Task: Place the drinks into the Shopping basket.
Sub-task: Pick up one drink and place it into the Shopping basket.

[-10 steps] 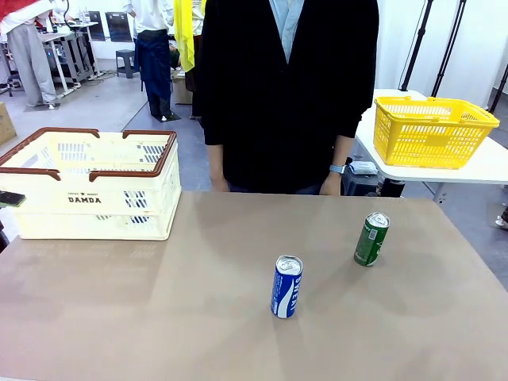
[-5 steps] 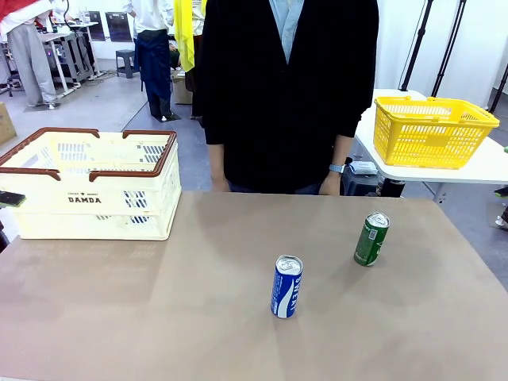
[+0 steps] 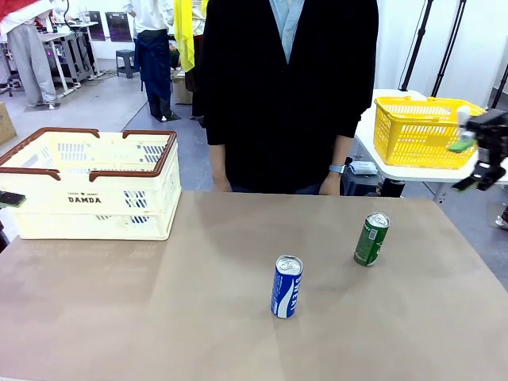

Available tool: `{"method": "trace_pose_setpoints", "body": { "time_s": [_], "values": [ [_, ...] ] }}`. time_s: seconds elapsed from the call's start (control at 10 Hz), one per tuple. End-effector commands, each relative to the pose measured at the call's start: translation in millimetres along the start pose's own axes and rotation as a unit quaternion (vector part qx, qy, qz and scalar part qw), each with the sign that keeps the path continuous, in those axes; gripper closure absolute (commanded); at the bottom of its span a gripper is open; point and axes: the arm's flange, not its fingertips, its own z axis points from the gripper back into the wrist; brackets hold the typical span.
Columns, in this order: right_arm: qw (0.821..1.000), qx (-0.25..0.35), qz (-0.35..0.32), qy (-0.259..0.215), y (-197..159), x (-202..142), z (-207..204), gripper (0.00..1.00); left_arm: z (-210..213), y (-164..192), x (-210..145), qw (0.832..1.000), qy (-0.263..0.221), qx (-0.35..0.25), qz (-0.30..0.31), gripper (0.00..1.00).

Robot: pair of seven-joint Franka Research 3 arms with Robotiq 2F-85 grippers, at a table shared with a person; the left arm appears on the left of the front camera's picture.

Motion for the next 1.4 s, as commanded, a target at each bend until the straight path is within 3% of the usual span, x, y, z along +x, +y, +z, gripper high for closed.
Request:
{"method": "trace_pose_setpoints", "body": {
  "time_s": [0.0,0.2,0.3,0.6,0.7,1.0,1.3],
  "values": [
    [0.994,-0.104,-0.022,-0.011,33,-3,-61,0.0,-2,0,-5,1.0,-0.003,0.003,-0.007,0.0],
    [0.984,-0.175,0.006,0.013,30,-17,-80,0.0,-2,0,-5,1.0,-0.003,0.003,-0.007,0.0],
    [0.995,-0.099,-0.002,0.004,46,6,-60,0.0,-2,0,-5,1.0,-0.003,0.003,-0.007,0.0],
    [0.995,-0.099,-0.002,0.004,46,6,-60,0.0,-2,0,-5,1.0,-0.003,0.003,-0.007,0.0],
    [0.992,-0.123,-0.004,0.007,42,0,-68,0.0,-2,0,-5,1.0,-0.003,0.003,-0.007,0.0],
    [0.982,-0.188,-0.004,0.027,76,-7,-102,0.0,-2,0,-5,1.0,-0.003,0.003,-0.007,0.0],
    [0.951,-0.308,-0.028,0.021,118,-49,-187,0.0,-2,0,-5,1.0,-0.003,0.003,-0.007,0.0]
  ]
}}
